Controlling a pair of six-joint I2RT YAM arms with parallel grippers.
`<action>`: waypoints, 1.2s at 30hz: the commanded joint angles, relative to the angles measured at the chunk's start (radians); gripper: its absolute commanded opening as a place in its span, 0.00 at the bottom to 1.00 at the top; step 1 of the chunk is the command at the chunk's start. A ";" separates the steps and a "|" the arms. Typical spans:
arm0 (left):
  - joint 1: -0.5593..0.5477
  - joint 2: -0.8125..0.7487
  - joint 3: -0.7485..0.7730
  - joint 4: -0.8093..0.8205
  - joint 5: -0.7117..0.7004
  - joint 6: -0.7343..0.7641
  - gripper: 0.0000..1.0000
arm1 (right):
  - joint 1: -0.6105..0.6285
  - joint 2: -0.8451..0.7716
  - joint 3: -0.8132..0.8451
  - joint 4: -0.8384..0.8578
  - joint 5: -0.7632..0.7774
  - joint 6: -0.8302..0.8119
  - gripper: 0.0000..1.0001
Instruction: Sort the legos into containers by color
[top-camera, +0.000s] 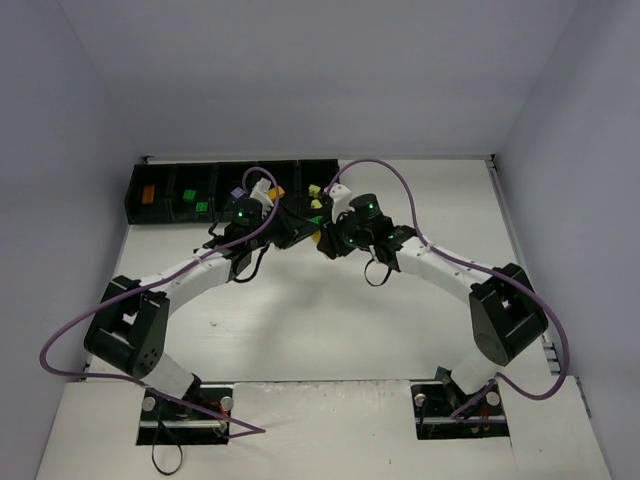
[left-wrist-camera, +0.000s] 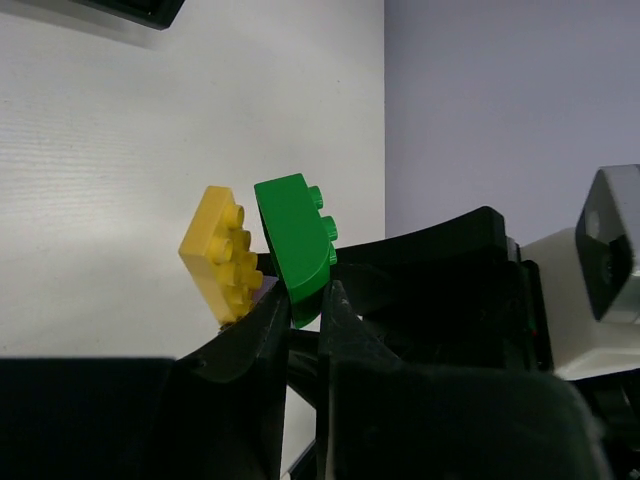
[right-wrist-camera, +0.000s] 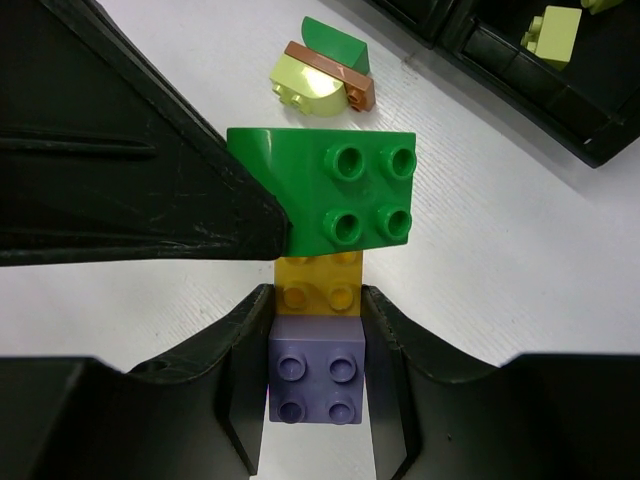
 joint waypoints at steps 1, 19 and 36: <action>-0.003 -0.010 0.037 0.098 0.007 -0.026 0.00 | 0.013 0.004 -0.010 0.072 0.057 0.006 0.00; 0.280 -0.106 0.033 -0.061 0.013 0.115 0.00 | -0.005 0.005 -0.025 0.059 0.093 0.012 0.00; 0.662 0.231 0.414 -0.308 -0.065 0.436 0.00 | -0.010 -0.048 -0.016 0.022 0.072 -0.018 0.00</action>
